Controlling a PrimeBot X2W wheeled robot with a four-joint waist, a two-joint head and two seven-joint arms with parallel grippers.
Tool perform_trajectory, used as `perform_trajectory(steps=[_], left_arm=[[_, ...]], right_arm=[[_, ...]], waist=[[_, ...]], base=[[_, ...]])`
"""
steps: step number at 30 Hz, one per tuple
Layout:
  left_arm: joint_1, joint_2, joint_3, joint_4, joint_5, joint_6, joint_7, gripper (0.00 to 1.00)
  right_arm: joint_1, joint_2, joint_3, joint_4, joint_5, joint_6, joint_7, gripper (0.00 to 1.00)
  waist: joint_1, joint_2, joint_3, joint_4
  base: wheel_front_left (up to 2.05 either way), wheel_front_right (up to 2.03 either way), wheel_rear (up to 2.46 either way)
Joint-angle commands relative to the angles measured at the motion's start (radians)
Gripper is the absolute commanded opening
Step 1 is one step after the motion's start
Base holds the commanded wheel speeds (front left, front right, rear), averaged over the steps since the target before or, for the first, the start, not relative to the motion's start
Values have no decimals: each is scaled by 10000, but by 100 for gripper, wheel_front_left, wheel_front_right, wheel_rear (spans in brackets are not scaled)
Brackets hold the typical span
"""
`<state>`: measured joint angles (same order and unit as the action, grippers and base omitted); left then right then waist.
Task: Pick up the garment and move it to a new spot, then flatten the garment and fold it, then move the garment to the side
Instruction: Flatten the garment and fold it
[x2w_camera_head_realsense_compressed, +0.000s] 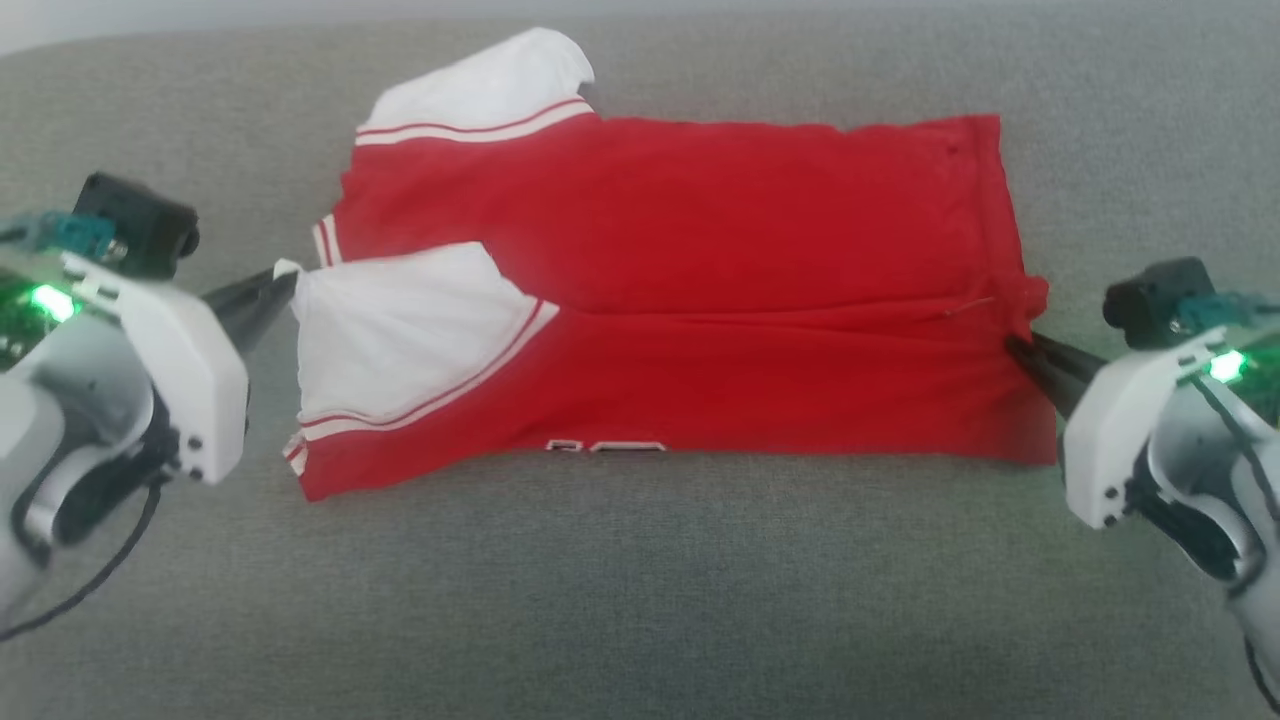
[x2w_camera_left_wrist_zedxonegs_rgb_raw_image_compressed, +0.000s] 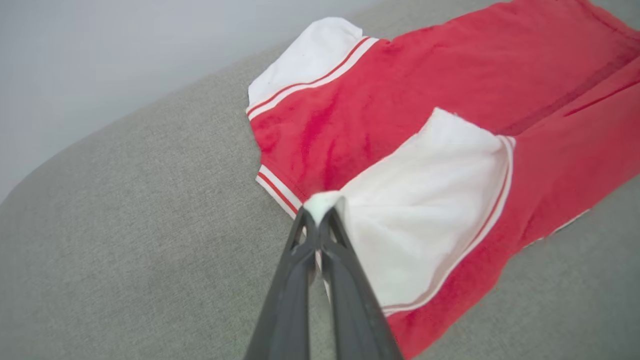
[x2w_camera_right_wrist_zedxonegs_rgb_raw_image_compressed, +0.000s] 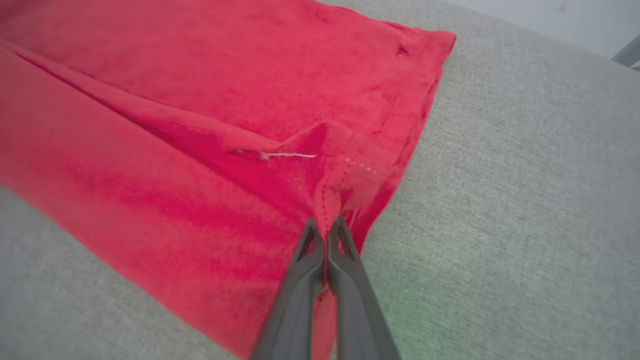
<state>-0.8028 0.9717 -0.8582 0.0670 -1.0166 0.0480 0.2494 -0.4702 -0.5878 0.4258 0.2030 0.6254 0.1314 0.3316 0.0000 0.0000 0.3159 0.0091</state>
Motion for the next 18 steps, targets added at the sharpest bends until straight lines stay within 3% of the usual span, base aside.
perform_trajectory(steps=[1, 6, 14, 15, 16, 18], left_arm=[[-425, -447, -117, 883, -41, -407, 208, 0], [-1070, -1420, -434, 2802, -74, -1175, 527, 0], [-1479, -2357, -780, 4770, -497, -1626, 1073, 0], [-1514, -2460, -771, 4944, -612, -1659, 1113, 4], [-1555, -2508, -799, 5121, -650, -1682, 1131, 22], [-1620, -2605, -782, 5377, -804, -1713, 1144, 47]], right_arm=[[-398, 174, 206, 380, -205, -16, 20, 0], [-1082, 564, 679, 1324, -224, -16, -55, 0], [-1612, 869, 1321, 2217, 72, -16, -61, 0], [-1678, 897, 1342, 2276, 152, -16, -52, 0], [-1759, 886, 1357, 2356, 185, -16, -60, 0], [-1873, 864, 1415, 2446, 284, -16, -74, 41]], waist=[[0, 0, 247, -158], [0, 0, 489, -239], [0, 0, 543, -244], [0, 0, 516, -242], [0, 0, 479, -238], [0, 0, 375, -219]], base=[[0, 0, 0], [0, 0, 0], [0, 0, 0], [0, 0, 0], [0, 0, 0], [0, 0, 0]])
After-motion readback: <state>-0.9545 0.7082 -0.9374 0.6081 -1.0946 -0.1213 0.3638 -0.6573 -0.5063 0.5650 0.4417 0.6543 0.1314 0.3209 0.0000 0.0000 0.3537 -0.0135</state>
